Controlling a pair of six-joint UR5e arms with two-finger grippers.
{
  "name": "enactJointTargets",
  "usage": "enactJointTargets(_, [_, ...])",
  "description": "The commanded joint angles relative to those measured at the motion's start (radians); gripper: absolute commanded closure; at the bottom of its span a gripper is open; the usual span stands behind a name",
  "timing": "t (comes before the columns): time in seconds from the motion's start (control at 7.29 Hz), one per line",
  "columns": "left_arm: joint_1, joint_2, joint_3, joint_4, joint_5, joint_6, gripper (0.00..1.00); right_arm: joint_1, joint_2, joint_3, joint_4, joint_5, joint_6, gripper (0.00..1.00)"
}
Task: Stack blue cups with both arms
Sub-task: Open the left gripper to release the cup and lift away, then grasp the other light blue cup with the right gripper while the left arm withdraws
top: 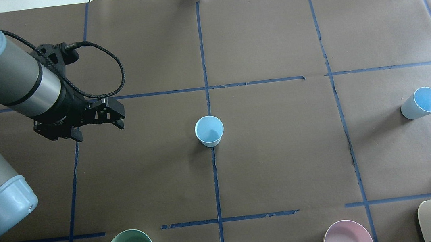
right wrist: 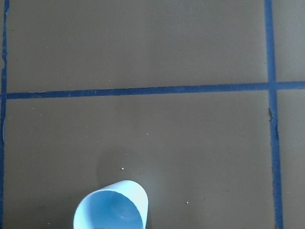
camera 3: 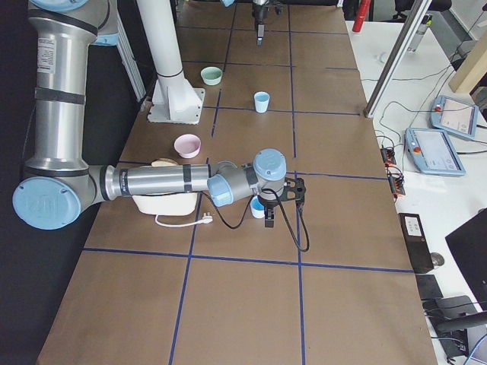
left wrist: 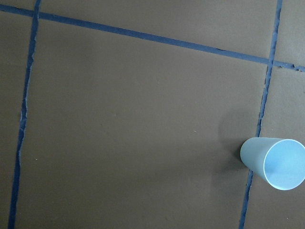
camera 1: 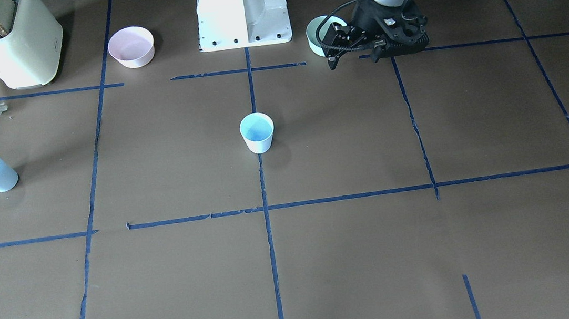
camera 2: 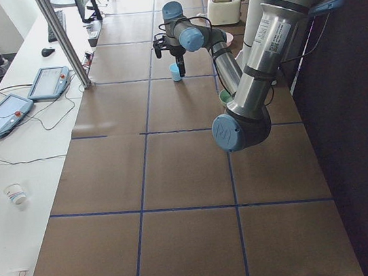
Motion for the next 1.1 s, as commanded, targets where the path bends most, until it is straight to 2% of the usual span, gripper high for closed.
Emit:
enactJointTargets(0.0, [-0.015, 0.058, -0.066, 0.013, 0.001, 0.008, 0.00, -0.116, -0.011, -0.076, 0.218, -0.035, 0.211, 0.00])
enactJointTargets(0.27, [-0.016, 0.075, -0.074, 0.013, 0.001, 0.008, 0.00, -0.160, 0.008, -0.148, 0.269, -0.053, 0.219, 0.00])
enactJointTargets(0.69, [-0.015, 0.077, -0.076, 0.012, 0.003, 0.008, 0.00, -0.199, 0.008, -0.155, 0.269, -0.058, 0.219, 0.00])
enactJointTargets(0.82, [-0.015, 0.077, -0.083, 0.012, 0.003, 0.008, 0.00, -0.199, 0.006, -0.155, 0.269, -0.058, 0.220, 0.13])
enactJointTargets(0.96, [-0.015, 0.078, -0.086, 0.012, 0.003, 0.008, 0.00, -0.197, 0.008, -0.147, 0.272, -0.056, 0.219, 0.63])
